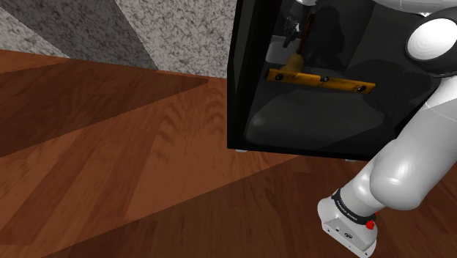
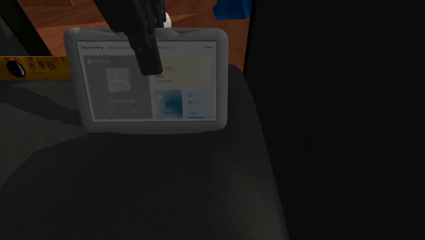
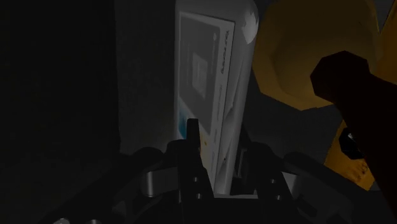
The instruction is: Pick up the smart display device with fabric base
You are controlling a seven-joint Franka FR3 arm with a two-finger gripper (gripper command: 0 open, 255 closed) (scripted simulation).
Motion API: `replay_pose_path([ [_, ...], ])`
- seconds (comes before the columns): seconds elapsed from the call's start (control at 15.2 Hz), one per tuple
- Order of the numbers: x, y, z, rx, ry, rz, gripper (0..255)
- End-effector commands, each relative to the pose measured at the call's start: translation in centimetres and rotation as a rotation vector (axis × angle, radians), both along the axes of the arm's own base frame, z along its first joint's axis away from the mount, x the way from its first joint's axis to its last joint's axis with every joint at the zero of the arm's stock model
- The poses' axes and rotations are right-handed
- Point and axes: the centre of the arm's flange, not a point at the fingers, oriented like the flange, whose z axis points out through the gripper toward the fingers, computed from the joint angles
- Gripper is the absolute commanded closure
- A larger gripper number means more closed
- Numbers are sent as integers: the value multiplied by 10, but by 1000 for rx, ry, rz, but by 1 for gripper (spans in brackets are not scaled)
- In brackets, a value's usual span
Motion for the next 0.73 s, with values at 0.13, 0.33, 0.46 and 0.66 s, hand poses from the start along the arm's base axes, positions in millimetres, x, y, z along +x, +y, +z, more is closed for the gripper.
replay_pose_path([
  [0.13, 1, 0, 22, 0, -1, 0, 255],
  [0.33, 1, 0, 38, 0, -1, 0, 255],
  [0.46, 1, 0, 49, 0, -1, 0, 255],
  [0.66, 1, 0, 60, 0, -1, 0, 255],
])
